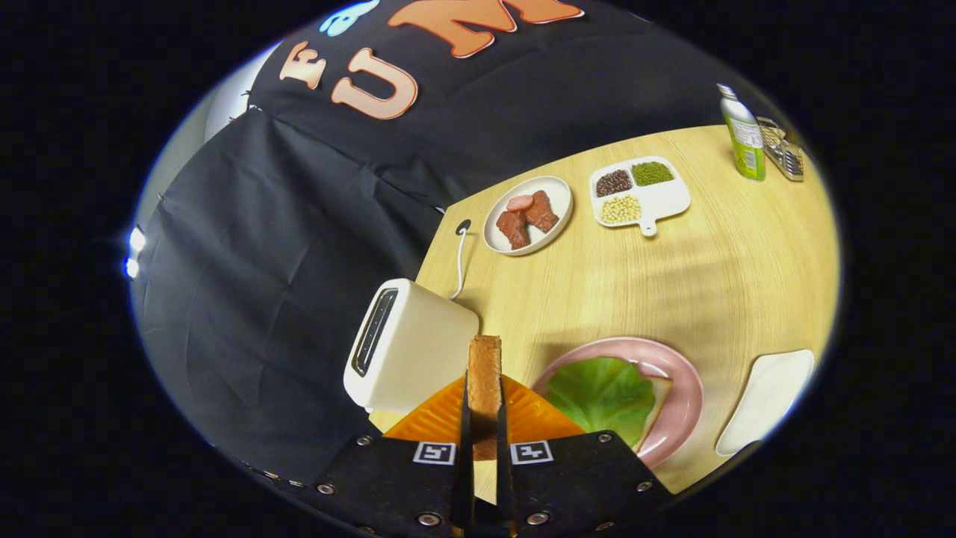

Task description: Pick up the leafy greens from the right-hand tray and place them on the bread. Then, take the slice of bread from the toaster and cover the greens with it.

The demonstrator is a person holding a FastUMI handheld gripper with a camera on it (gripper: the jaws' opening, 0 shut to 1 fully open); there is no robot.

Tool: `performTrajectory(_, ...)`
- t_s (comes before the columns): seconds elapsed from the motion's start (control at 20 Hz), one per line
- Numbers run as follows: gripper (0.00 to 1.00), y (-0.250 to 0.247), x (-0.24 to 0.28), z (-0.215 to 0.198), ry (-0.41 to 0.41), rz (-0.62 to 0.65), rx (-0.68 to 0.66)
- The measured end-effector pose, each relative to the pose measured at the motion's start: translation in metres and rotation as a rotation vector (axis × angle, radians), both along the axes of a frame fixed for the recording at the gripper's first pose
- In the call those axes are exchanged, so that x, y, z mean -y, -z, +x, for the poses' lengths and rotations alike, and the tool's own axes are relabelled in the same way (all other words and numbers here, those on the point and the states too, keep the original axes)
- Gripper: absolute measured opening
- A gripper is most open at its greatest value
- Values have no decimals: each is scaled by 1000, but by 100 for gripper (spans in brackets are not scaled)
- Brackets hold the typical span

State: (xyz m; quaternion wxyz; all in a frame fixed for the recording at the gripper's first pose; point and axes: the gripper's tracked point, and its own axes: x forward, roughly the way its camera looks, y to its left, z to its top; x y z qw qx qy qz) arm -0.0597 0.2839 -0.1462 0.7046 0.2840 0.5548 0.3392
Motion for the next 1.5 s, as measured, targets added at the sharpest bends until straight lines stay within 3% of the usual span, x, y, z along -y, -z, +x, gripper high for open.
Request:
performTrajectory(0.85, 12, 73, 42, -29, 25, 64, -98)
performTrajectory(1.2, 13, 102, 51, -28, 14, -22, -56)
performTrajectory(1.5, 38, 111, 64, -17, 5, -156, 94)
